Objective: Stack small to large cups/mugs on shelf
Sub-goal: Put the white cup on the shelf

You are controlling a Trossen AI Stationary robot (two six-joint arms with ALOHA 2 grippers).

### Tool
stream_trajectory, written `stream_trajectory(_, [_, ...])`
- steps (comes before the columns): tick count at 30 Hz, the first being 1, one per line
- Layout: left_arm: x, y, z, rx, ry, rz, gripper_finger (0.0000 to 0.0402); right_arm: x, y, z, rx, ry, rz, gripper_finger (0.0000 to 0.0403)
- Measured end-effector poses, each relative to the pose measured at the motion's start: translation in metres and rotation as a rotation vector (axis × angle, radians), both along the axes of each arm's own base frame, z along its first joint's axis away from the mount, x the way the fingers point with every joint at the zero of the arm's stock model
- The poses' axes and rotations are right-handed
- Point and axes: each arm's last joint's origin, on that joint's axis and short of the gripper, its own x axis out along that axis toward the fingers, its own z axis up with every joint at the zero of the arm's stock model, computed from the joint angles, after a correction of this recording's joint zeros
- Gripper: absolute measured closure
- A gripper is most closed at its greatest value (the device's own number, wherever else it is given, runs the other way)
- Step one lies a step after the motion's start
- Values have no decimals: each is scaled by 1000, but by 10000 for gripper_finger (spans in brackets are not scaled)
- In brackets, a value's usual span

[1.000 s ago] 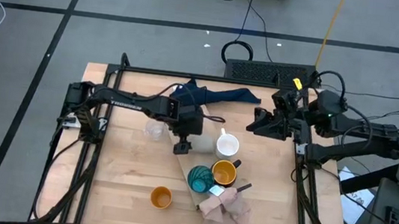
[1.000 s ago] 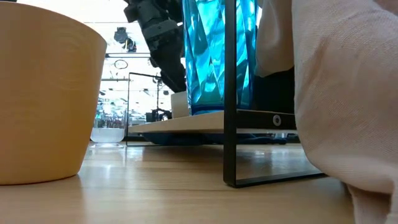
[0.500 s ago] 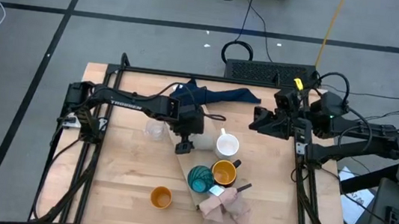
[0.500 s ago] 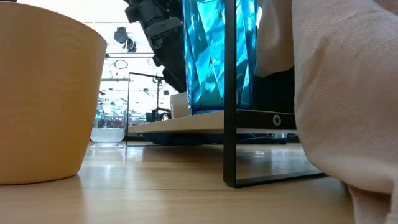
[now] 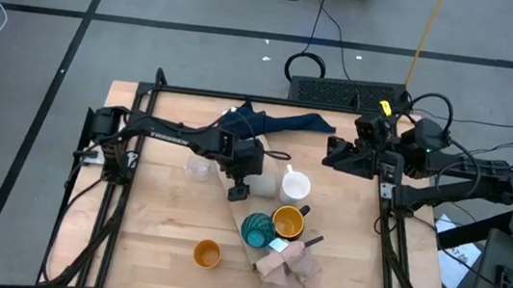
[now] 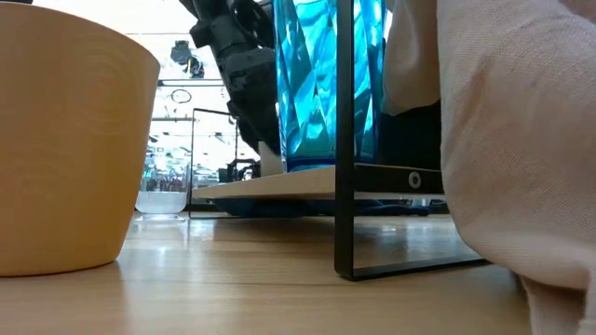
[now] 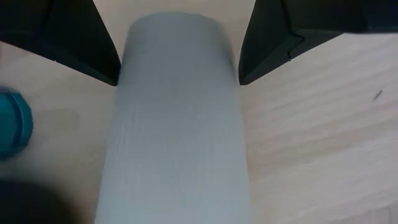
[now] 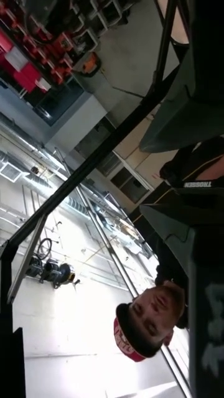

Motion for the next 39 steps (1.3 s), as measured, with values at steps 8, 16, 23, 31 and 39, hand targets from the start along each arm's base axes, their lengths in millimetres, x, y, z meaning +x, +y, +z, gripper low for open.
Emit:
stream_trajectory(8, [1,0,-6,-7,23,11,80,0,0,-1,-10,3,-7,266])
stream_trajectory(16, [2,-1,-5,-4,15,2,118,0,0,-1,-13,5,-9,266])
stream_trajectory(23, [2,-1,-5,-15,8,-14,137,0,0,-1,-18,4,-10,266])
stream_trajectory(31, [2,-1,-5,-16,16,-12,129,0,0,-1,-18,4,-10,266])
stream_trajectory(39, [0,-1,-5,-24,29,4,136,0,5,-2,-18,10,14,266])
